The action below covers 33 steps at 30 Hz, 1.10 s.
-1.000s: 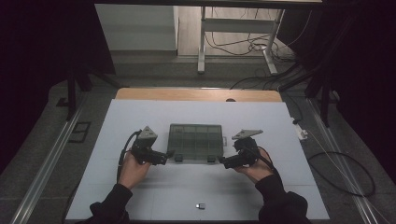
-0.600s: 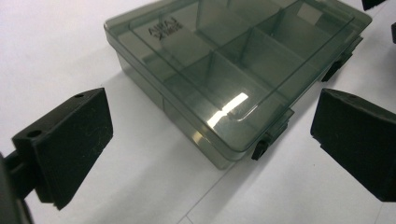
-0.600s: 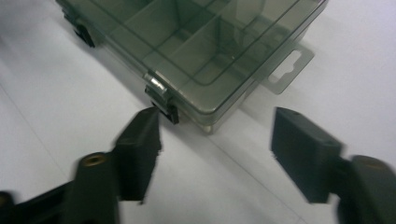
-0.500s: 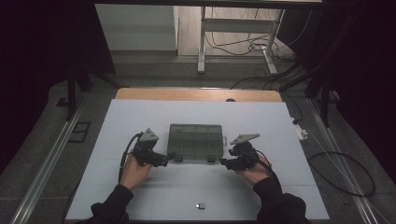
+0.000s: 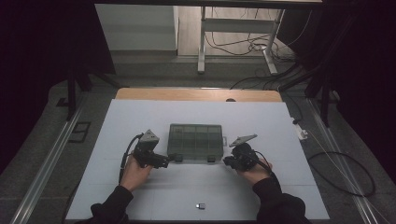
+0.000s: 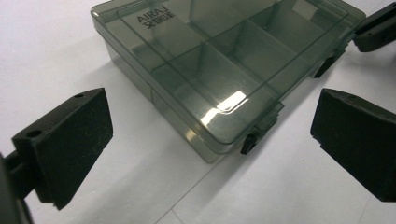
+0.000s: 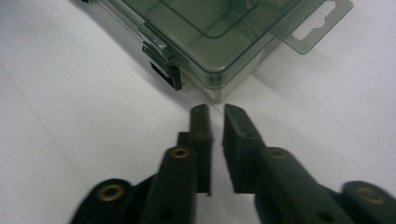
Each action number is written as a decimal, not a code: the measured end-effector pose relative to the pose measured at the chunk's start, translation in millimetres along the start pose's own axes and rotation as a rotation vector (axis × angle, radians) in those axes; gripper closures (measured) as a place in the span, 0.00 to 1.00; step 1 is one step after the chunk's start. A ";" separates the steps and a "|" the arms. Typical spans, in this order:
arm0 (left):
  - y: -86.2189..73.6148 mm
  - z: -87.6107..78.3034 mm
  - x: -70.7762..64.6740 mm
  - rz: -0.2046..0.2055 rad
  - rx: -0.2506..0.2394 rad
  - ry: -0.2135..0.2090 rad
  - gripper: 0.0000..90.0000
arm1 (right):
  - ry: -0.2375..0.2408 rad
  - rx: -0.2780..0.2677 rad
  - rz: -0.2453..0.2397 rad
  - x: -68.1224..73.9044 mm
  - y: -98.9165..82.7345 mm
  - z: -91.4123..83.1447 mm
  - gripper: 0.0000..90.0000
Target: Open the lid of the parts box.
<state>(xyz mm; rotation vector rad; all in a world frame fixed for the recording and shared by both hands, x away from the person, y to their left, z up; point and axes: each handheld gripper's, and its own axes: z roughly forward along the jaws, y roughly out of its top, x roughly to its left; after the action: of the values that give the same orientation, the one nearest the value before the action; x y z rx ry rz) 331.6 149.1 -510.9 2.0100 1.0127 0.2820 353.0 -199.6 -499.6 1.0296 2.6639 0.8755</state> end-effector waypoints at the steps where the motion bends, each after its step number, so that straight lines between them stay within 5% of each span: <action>1: 0.4 -0.5 -0.7 0.001 0.000 -0.003 0.00 | -0.003 0.003 -0.003 -0.7 0.1 1.7 0.98; 15: -0.2 -2.3 0.2 0.000 -0.018 0.006 0.00 | -0.015 -0.001 0.006 -0.4 0.0 12.2 0.99; 33: -1.3 -3.0 3.3 -0.004 -0.025 0.004 0.00 | -0.010 -0.050 0.022 -0.2 0.8 2.9 0.99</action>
<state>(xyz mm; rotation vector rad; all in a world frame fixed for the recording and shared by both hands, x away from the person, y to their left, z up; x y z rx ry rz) 331.4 153.7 -510.6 1.9855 1.0104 0.2953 354.6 -197.9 -501.4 1.0509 2.6132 0.9331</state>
